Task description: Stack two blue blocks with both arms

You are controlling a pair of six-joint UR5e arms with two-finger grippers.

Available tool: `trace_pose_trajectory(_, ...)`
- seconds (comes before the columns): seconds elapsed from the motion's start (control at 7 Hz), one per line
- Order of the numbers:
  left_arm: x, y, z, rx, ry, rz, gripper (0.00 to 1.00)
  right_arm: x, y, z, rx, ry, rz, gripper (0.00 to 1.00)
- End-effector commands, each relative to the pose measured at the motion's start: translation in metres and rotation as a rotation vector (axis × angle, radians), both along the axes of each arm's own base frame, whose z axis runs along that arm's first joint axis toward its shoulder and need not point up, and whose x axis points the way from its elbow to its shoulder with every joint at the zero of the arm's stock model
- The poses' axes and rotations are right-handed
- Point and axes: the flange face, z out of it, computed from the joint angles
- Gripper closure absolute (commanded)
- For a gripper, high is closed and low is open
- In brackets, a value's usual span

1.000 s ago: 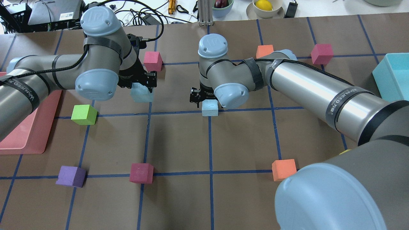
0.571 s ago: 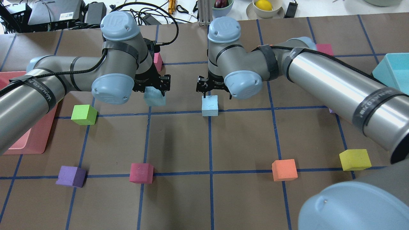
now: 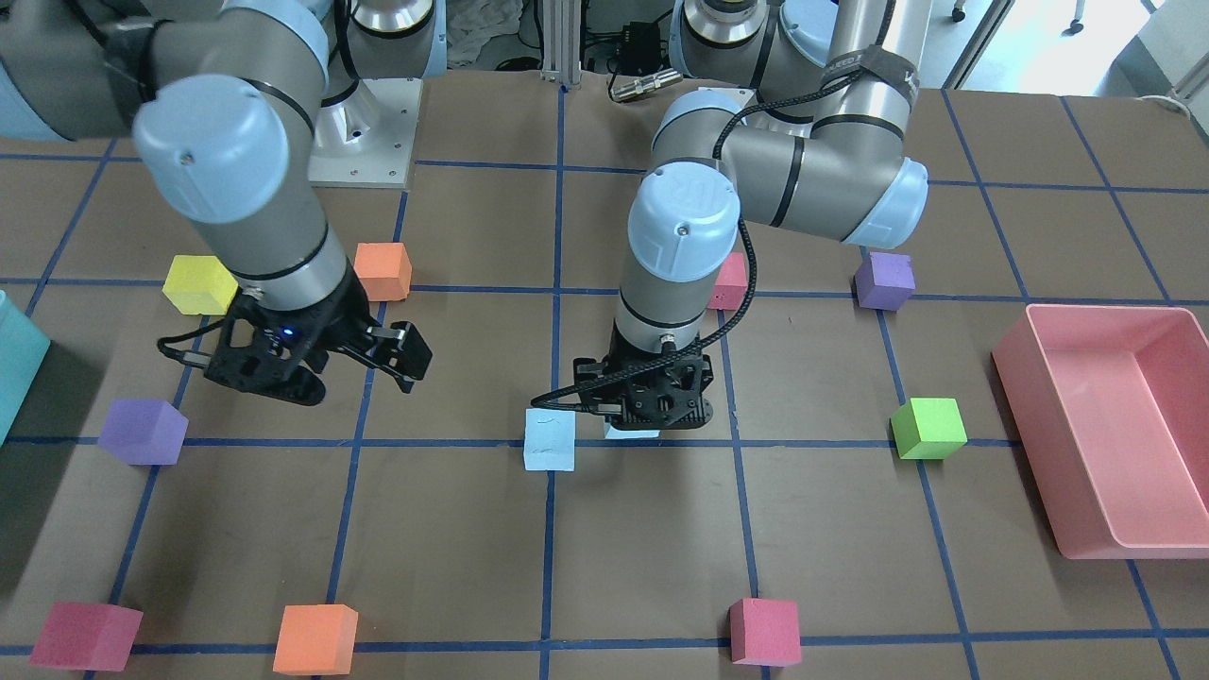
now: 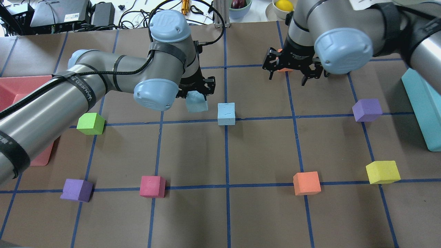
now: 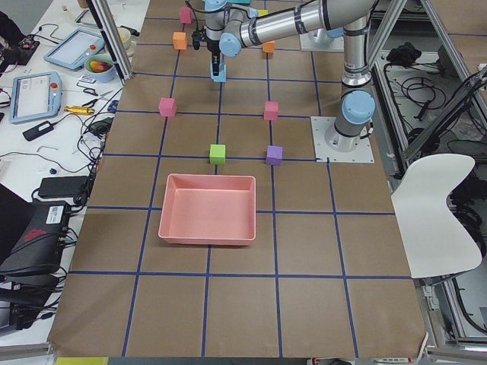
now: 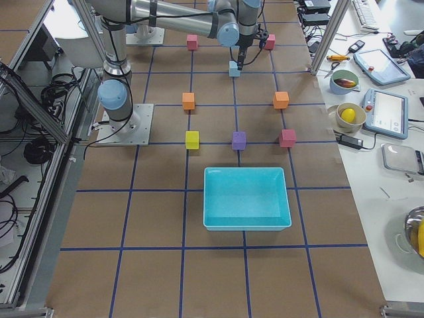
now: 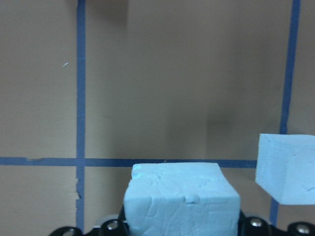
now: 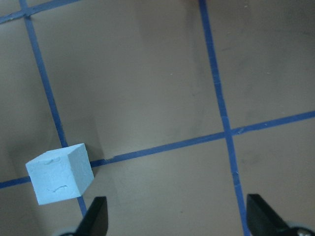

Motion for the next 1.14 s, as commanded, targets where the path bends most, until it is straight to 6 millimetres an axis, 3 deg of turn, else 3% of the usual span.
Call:
trace_pose_trajectory(0.0,-0.048,0.008,-0.020,0.018,0.007,0.048,0.87,-0.046,0.011,0.020,0.057,0.005,-0.069,0.00)
trace_pose_trajectory(0.14,-0.064,0.014,-0.031,0.029,0.001,0.032,0.88,-0.044,0.024,0.043,0.002,-0.001,0.041,0.00)
trace_pose_trajectory(0.29,-0.074,0.019,-0.036,0.024,0.005,0.014,0.88,-0.047,0.028,0.051,-0.011,0.004,0.190,0.00)
trace_pose_trajectory(0.43,-0.076,0.019,-0.040,0.030,0.002,0.009,0.88,-0.045,0.040,0.069,-0.044,0.007,0.205,0.00)
trace_pose_trajectory(0.71,-0.079,0.012,-0.045,-0.003,0.017,-0.001,0.88,-0.047,0.056,0.070,0.028,0.018,0.212,0.00)
trace_pose_trajectory(1.0,-0.083,0.003,-0.039,-0.013,0.040,-0.001,0.88,-0.049,0.058,0.073,0.028,0.046,0.215,0.00)
